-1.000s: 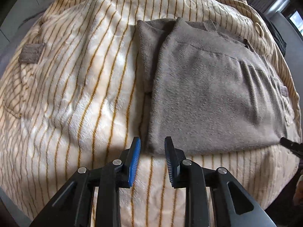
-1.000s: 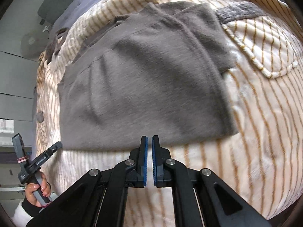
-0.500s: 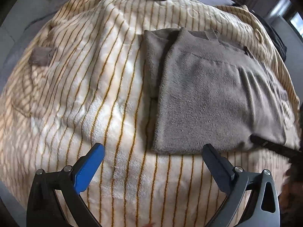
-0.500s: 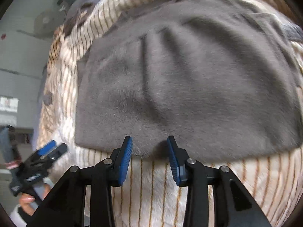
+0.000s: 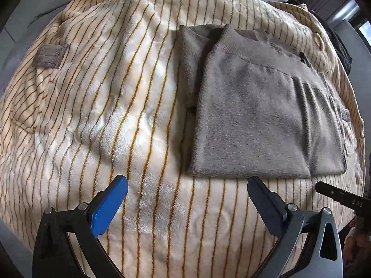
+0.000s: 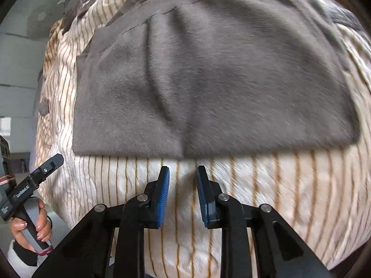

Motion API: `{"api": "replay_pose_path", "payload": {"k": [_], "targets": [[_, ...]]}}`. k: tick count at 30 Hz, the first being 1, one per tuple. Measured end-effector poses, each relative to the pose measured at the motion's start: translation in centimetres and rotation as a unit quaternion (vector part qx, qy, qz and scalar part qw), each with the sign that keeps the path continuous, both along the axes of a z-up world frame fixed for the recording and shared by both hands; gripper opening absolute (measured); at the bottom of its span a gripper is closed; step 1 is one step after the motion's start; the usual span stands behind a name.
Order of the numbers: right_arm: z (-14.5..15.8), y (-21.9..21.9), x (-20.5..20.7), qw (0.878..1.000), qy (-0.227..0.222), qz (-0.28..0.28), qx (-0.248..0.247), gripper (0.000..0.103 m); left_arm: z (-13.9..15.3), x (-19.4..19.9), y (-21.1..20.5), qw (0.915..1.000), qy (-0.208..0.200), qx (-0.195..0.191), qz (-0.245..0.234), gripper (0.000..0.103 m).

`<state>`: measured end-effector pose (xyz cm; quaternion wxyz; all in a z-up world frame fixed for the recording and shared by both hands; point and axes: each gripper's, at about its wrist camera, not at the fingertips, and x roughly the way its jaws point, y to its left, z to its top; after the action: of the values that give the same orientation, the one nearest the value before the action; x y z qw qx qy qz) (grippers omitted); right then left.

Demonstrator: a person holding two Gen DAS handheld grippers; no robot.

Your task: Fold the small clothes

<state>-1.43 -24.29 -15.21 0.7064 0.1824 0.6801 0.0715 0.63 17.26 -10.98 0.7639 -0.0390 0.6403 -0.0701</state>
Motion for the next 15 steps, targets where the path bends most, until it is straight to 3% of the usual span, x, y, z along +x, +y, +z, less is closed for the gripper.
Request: {"api": "replay_pose_path", "payload": {"k": [2,6,9,13,15], "targets": [[0.7,-0.8,-0.5,1.000,0.000,-0.014,0.004,0.028,0.6,-0.3,-0.1,0.9999,-0.005,0.003,-0.008,0.103],[1.8,-2.0,-1.3,0.999,-0.003,-0.042,0.011,0.052,1.3,-0.3,-0.6,0.9999,-0.005,-0.006,-0.014,0.103],[2.2,-1.9,-1.9,0.999,-0.005,-0.044,0.012,0.053,1.6,-0.1,-0.5,0.9998,-0.004,-0.015,-0.014,0.103],[1.8,-0.8,-2.1,0.998,0.002,-0.051,0.026,0.069,1.1,0.2,-0.5,0.9997,-0.003,-0.014,-0.020,0.103],[1.4,-0.3,-2.3,0.997,0.008,-0.059,0.039,0.071,0.8,0.2,-0.6,0.9996,-0.001,-0.019,-0.023,0.103]]}}
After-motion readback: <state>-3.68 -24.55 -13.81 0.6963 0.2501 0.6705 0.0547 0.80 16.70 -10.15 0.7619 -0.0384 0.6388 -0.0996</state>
